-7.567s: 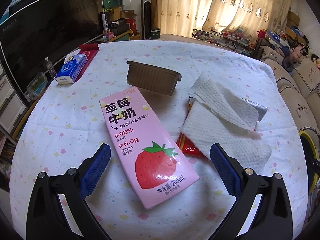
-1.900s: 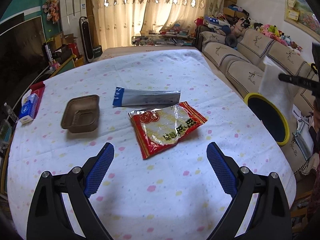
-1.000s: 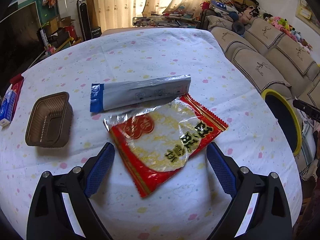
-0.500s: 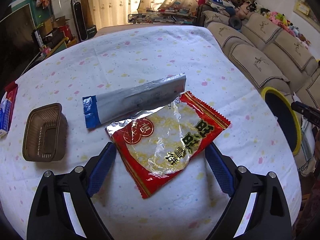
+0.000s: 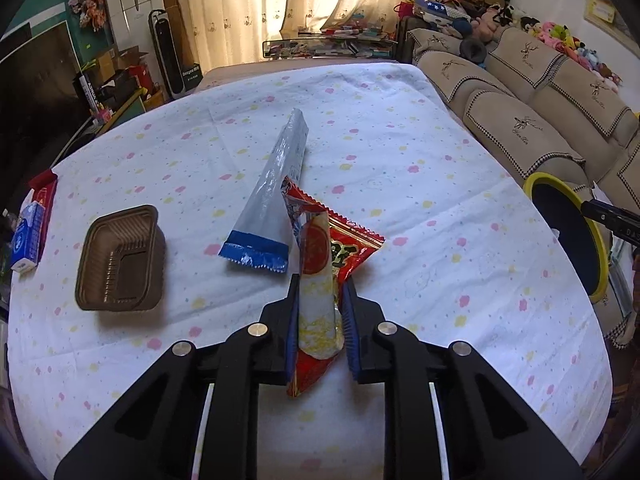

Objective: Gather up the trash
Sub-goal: 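Grasp the red snack bag with the left gripper, then carry the snack bag over the bin and open the left gripper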

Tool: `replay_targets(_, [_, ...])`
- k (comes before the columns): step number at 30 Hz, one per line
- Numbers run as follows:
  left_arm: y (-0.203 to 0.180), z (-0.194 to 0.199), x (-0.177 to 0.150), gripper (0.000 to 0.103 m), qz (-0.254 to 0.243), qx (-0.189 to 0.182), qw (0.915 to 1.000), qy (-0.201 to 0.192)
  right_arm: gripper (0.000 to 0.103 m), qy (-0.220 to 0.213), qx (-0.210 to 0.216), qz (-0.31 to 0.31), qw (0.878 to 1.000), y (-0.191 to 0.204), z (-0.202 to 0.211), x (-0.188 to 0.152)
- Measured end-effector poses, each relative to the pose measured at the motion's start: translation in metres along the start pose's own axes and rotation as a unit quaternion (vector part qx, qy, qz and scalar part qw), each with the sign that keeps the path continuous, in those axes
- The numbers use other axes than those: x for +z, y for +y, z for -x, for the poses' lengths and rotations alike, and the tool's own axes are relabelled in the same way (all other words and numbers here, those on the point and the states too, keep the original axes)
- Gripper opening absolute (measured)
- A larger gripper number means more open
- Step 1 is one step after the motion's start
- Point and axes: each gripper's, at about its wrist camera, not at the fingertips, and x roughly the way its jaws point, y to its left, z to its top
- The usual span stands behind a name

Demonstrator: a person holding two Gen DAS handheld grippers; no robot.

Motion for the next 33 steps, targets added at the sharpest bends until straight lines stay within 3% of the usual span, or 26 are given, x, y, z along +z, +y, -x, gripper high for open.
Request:
replay_targets(9, [-0.037,0.062,-0.016,0.019,-0.038,-0.029,0.9983,-0.034,0.05,-0.012,-0.001,-0.006,1.0,-0.008,0.015,-0.008])
replay_targets(16, [-0.111,0.089,0.004,0.019,-0.105,-0.077,0.9895,-0.062,0.05,-0.029,-0.009,-0.017,0.999,-0.025,0.036,-0.018])
replay_targets(26, [-0.254,0.048,0.038,0.019,-0.191,-0.17,0.9665,-0.02,0.05,-0.055,-0.05,-0.044,0.996,-0.071,0.073,-0.04])
replay_targets(33, [-0.334,-0.005,0.058,0.025,-0.226,-0.184,0.9563,0.015,0.051,-0.057,-0.071,-0.07,0.993,-0.101,0.089,-0.059])
